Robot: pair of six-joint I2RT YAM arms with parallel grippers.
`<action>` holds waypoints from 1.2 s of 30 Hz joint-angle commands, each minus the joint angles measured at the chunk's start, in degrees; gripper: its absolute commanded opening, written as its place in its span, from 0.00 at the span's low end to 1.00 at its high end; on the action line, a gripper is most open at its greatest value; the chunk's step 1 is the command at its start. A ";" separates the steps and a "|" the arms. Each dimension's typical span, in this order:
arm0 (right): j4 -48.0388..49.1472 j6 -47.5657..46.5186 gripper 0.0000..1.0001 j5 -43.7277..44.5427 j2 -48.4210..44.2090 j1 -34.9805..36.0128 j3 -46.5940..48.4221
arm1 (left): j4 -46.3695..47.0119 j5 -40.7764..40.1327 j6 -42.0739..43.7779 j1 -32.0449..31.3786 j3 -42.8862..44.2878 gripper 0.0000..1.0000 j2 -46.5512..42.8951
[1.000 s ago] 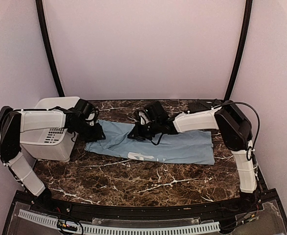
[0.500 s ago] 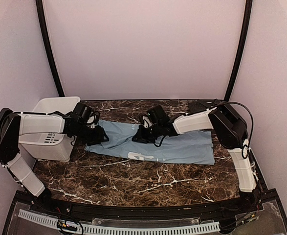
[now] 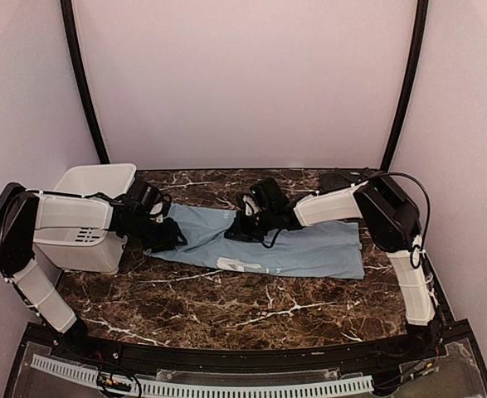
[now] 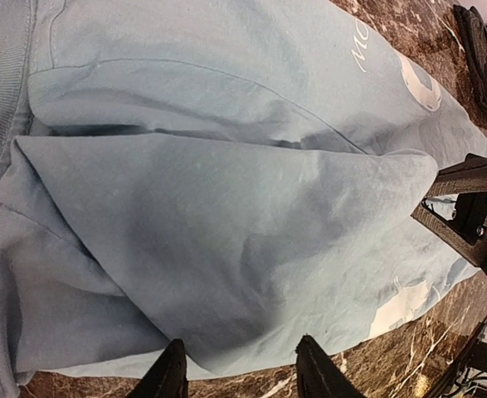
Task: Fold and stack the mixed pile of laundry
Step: Adjust the rectangle-folded T-shirt at the center of the board.
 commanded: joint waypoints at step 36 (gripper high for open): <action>2.10 -0.95 0.00 -0.99 0.68 -1.41 2.37 | 0.08 -7.55 7.02 2.85 21.42 0.00 16.12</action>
